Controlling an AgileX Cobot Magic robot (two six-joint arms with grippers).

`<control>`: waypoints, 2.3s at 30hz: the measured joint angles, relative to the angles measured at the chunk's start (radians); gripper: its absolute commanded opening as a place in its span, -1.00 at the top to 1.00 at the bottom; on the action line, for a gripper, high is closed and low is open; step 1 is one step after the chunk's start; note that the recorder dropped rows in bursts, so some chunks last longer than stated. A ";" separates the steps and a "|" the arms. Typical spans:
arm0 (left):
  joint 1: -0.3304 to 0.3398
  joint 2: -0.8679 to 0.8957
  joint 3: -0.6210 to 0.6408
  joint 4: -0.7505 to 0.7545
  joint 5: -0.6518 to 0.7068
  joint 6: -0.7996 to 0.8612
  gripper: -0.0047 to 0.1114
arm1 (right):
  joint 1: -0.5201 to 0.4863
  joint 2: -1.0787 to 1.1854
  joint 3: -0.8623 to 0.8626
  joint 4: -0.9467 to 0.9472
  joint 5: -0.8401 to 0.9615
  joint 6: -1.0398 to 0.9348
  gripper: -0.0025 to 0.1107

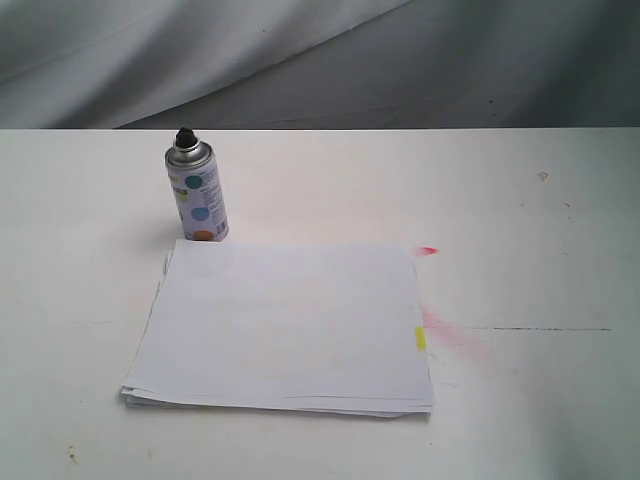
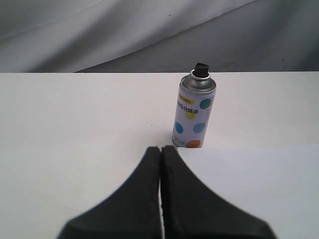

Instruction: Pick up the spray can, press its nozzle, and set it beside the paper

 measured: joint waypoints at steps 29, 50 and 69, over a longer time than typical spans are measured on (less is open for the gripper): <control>-0.242 0.294 -0.166 -0.057 -0.194 0.013 0.92 | 0.000 0.000 0.000 0.000 0.000 0.000 0.96; -0.326 0.985 -0.174 -0.115 -0.822 -0.057 0.92 | 0.000 0.000 0.000 0.000 0.000 0.000 0.96; -0.326 1.223 -0.176 0.008 -1.020 -0.142 0.91 | 0.000 0.000 0.000 0.000 0.000 0.000 0.96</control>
